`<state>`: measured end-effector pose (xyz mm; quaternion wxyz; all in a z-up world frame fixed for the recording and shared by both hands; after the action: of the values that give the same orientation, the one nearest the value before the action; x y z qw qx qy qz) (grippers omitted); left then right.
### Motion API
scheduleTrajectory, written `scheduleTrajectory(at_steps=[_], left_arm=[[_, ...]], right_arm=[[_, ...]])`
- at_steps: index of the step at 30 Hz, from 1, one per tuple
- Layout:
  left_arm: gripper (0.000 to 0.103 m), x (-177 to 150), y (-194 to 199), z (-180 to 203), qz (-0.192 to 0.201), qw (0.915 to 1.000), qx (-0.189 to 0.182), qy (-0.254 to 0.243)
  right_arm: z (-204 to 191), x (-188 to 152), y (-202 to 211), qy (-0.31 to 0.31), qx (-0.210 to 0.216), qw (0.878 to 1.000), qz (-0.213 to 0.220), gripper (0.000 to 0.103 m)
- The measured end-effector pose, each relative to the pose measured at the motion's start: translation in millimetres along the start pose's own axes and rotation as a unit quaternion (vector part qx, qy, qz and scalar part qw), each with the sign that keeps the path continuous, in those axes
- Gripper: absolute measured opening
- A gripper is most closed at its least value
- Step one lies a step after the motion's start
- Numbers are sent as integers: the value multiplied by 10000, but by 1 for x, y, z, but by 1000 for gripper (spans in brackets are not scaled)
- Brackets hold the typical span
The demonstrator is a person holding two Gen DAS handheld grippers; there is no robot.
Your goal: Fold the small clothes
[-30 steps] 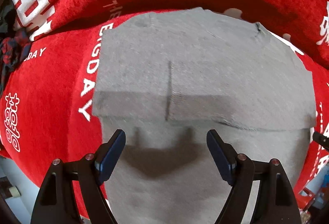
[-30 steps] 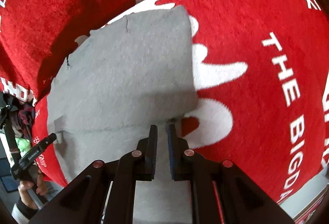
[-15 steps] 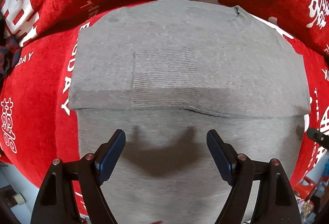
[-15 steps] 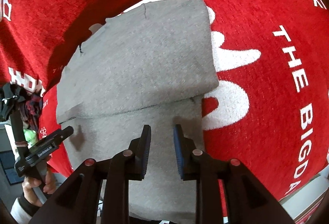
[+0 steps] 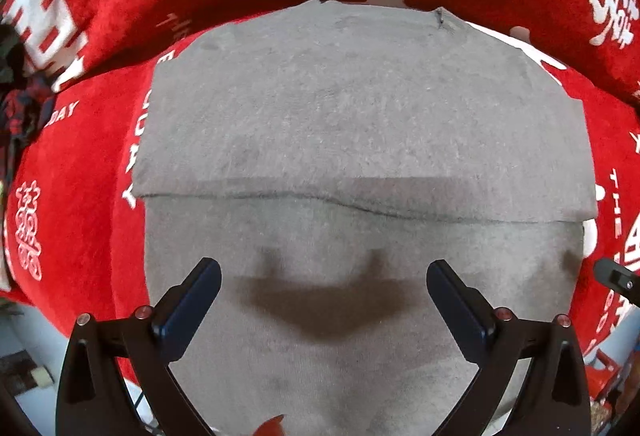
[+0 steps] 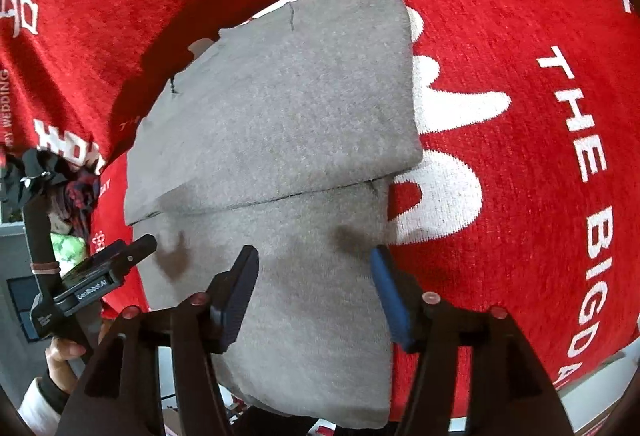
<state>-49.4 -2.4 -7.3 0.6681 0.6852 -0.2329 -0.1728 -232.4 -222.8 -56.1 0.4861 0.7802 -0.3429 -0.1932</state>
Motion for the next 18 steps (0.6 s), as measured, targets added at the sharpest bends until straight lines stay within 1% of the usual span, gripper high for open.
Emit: scheduleTrajectory(at_steps=[2,4,7,13,18], left_arm=[[103,-5,0,-4,0,9998,124,122],[103,-11,-1,-9,-43,9996,164,233],[103,-22,-4,-12,-206,9995,65,216],[103,-41,2,-20,-230,9993,-50,281],[103,-57,2,-33,-206,9990,-129,374]], right_arm=[[2,-2,-1,33,47,10000,-62,65],[4,-5,-2,44,107,9998,-143,65],[4,-7,-4,65,134,9996,-248,65],[-5,-12,-10,68,225,9992,-323,65],[-16,-29,-11,123,251,9991,-317,65]])
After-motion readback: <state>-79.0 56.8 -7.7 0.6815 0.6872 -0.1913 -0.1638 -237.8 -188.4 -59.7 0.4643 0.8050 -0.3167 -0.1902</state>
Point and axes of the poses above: each gripper's, at about its wrist camera, not at the fingertips, and y roughly against the way its jaws point, z to its right, x to its top, the point moved 1 cm from there along -y, roughly the way its jaws point, and after that the axes turned 6 degrees about y, right-handed, at the moved point
